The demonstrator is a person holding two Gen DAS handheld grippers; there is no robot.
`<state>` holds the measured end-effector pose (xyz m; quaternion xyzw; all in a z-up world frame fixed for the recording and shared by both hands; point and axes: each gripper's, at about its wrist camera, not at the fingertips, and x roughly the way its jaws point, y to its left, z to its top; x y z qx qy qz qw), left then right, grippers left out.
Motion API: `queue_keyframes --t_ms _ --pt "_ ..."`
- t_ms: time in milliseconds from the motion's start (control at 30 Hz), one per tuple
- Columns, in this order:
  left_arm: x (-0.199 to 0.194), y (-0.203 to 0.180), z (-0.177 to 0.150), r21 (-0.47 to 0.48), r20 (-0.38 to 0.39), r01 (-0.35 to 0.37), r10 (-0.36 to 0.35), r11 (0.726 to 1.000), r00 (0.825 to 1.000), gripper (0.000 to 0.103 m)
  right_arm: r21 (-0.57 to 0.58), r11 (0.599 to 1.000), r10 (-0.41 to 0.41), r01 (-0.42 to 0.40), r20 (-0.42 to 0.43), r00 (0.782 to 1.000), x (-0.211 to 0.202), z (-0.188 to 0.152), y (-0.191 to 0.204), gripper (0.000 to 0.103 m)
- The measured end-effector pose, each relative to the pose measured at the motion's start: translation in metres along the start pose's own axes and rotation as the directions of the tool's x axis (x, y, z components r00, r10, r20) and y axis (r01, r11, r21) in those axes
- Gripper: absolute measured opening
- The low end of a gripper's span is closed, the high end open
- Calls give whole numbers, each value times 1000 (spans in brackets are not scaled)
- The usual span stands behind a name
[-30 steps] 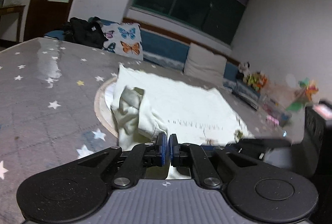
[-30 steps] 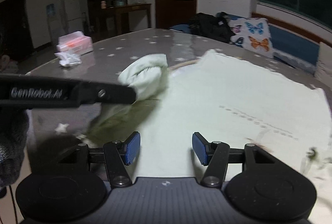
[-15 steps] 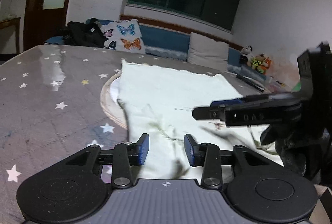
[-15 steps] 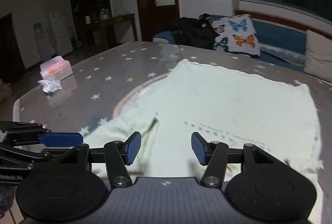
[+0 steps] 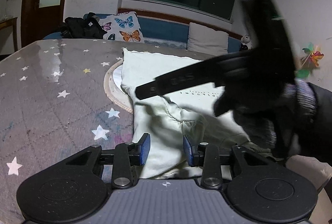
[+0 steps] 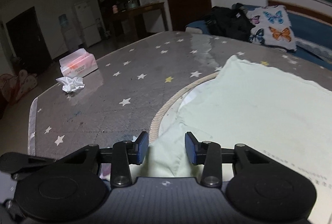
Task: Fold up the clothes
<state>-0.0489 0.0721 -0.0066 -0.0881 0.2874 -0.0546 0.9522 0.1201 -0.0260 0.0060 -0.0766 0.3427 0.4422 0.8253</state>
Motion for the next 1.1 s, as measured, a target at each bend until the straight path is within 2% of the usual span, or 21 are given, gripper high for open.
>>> queue_keyframes --t_ms 233,367,533,733,933,1100 --pt "0 1 -1 -1 7 -1 1 1000 1000 36 -9 1000 8 -9 -61 998 35 6 -6 36" --pt "0 0 -2 -4 9 -9 9 1000 1000 36 -4 1000 5 -6 -58 998 37 14 -6 36" --pt "-1 0 -2 -6 11 -13 13 1000 1000 36 -7 1000 7 -7 -79 997 46 16 -2 19" --pt "-2 0 -4 -10 13 -22 22 1000 1000 36 37 998 62 -60 -59 996 52 22 -6 20" --pt "-4 0 -5 -11 15 -30 30 999 999 38 43 999 11 -9 -41 999 22 25 -22 20" --pt "-3 -1 -6 -8 17 -38 39 999 999 39 18 1000 -23 24 -70 997 -12 9 -31 20"
